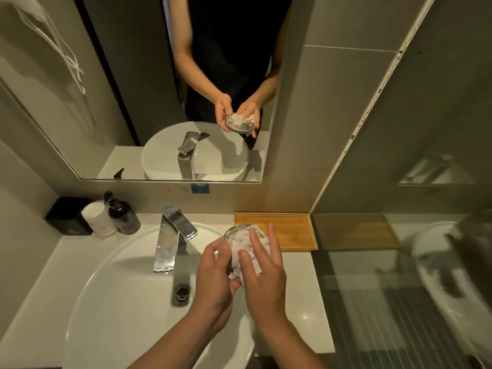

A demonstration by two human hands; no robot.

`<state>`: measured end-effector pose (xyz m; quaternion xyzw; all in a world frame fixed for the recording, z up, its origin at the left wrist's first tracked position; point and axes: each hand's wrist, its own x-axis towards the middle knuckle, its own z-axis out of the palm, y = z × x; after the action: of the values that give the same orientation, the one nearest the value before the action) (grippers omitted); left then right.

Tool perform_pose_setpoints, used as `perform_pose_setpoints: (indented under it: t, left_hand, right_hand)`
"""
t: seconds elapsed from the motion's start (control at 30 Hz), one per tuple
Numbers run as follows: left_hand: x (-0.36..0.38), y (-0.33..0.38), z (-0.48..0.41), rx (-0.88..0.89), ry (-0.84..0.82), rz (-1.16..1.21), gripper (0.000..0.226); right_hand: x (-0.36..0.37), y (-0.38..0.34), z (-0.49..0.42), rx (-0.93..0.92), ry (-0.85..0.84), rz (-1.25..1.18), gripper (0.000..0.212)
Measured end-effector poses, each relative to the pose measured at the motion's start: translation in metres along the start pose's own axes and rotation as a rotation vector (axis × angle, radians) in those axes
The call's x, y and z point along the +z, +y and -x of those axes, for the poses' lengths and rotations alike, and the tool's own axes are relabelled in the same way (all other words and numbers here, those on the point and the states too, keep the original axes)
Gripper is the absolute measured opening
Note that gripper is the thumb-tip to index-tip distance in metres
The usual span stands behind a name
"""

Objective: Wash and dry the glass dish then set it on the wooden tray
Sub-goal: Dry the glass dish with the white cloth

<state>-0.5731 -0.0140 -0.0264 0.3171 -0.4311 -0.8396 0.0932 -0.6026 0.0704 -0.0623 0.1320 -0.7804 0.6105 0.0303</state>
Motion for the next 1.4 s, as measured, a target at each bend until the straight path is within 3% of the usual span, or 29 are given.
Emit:
perform_pose_setpoints:
  t: [0.13, 0.27, 0.37, 0.5, 0.73, 0.83, 0.97, 1.03, 1.13, 1.4]
  left_hand:
    - [-0.004, 0.001, -0.002, -0.089, -0.069, 0.072, 0.032]
    - [-0.016, 0.037, -0.021, -0.269, -0.213, -0.122, 0.042]
    - [-0.014, 0.049, -0.026, -0.257, -0.222, -0.254, 0.042]
    - [-0.001, 0.043, -0.022, -0.126, -0.145, -0.186, 0.039]
    - [0.018, 0.008, -0.009, 0.064, 0.013, 0.079, 0.043]
    - [0.005, 0.014, -0.019, -0.049, -0.026, 0.068, 0.042]
    - [-0.014, 0.047, -0.034, -0.231, -0.187, -0.272, 0.045]
    - [-0.015, 0.056, -0.035, -0.229, -0.213, -0.371, 0.045]
    - [-0.010, 0.057, -0.032, -0.165, -0.178, -0.345, 0.043]
    - [0.019, 0.022, -0.014, 0.064, 0.041, 0.036, 0.041]
  right_hand:
    - [-0.002, -0.002, 0.003, 0.065, -0.046, 0.001, 0.047]
    - [-0.035, 0.002, -0.024, -0.017, -0.436, 0.059, 0.047]
    - [-0.047, -0.003, -0.043, -0.085, -0.616, 0.155, 0.051]
    - [-0.038, -0.004, -0.046, -0.097, -0.463, 0.126, 0.064]
    - [-0.001, -0.004, -0.015, -0.044, -0.071, 0.029, 0.053]
    - [-0.006, 0.001, -0.018, 0.012, -0.153, 0.000, 0.053]
    - [-0.036, 0.001, -0.043, -0.090, -0.539, 0.111, 0.053]
    - [-0.043, -0.004, -0.052, -0.150, -0.645, 0.155, 0.054]
    - [-0.041, -0.005, -0.058, -0.181, -0.599, 0.141, 0.052]
    - [-0.006, -0.014, -0.027, 0.000, -0.155, -0.038, 0.048]
